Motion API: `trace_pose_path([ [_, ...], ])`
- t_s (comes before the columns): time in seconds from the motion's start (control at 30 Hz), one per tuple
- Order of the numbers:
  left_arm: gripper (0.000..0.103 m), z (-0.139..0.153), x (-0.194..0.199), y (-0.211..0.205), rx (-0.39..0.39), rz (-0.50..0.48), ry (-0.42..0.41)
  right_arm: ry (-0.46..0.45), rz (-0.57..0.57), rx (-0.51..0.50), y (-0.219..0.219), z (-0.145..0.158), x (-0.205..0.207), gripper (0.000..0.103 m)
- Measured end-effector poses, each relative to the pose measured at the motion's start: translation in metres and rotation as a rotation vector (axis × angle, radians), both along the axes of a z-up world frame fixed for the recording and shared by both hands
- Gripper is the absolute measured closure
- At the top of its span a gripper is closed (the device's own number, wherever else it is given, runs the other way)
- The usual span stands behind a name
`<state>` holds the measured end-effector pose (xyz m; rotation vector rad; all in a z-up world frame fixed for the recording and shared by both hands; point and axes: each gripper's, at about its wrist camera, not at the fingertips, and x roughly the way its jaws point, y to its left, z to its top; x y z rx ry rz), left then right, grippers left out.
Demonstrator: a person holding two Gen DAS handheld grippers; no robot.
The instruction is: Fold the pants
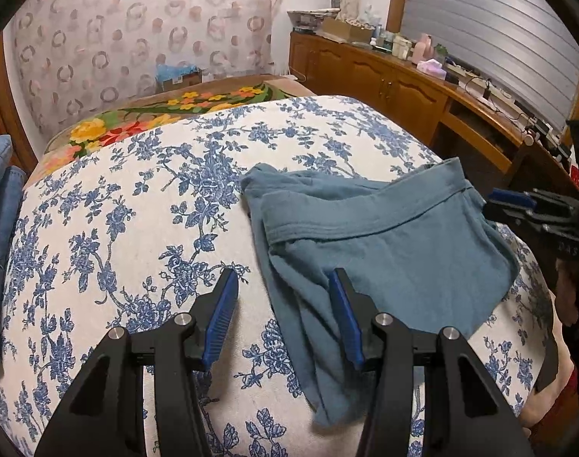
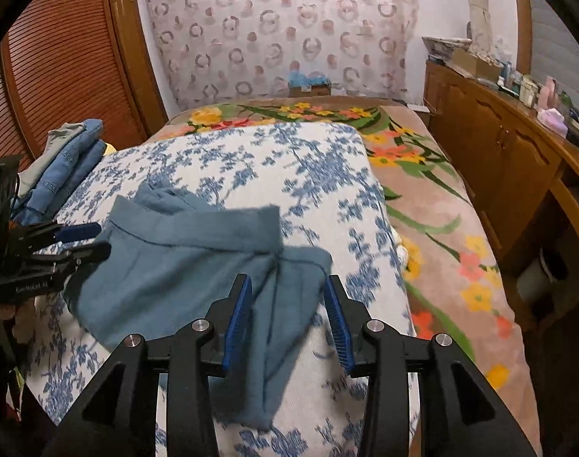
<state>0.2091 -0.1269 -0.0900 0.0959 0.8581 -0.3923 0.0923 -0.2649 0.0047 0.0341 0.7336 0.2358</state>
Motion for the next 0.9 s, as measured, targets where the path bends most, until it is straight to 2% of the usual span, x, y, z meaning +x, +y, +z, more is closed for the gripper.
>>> trace_pose_path([
  [0.33,0.053,0.006,0.012,0.0,-0.028,0.003,-0.025,0.022,-0.013,0.005,-0.002,-0.003,0.003,0.062],
  [0.37,0.056,0.006,0.013,-0.001,-0.026,0.001,-0.032,0.022,-0.012,0.005,-0.002,-0.004,0.004,0.062],
  [0.43,0.068,0.006,0.016,-0.004,-0.027,-0.017,-0.028,0.026,-0.014,0.005,-0.002,-0.005,0.005,0.062],
  [0.63,0.09,0.008,0.021,-0.012,-0.037,-0.053,-0.024,0.033,-0.019,0.016,-0.005,-0.01,0.006,0.062],
  [0.9,0.092,0.032,0.024,-0.016,-0.064,-0.07,-0.074,0.018,-0.027,0.014,-0.005,-0.011,0.002,0.062],
])
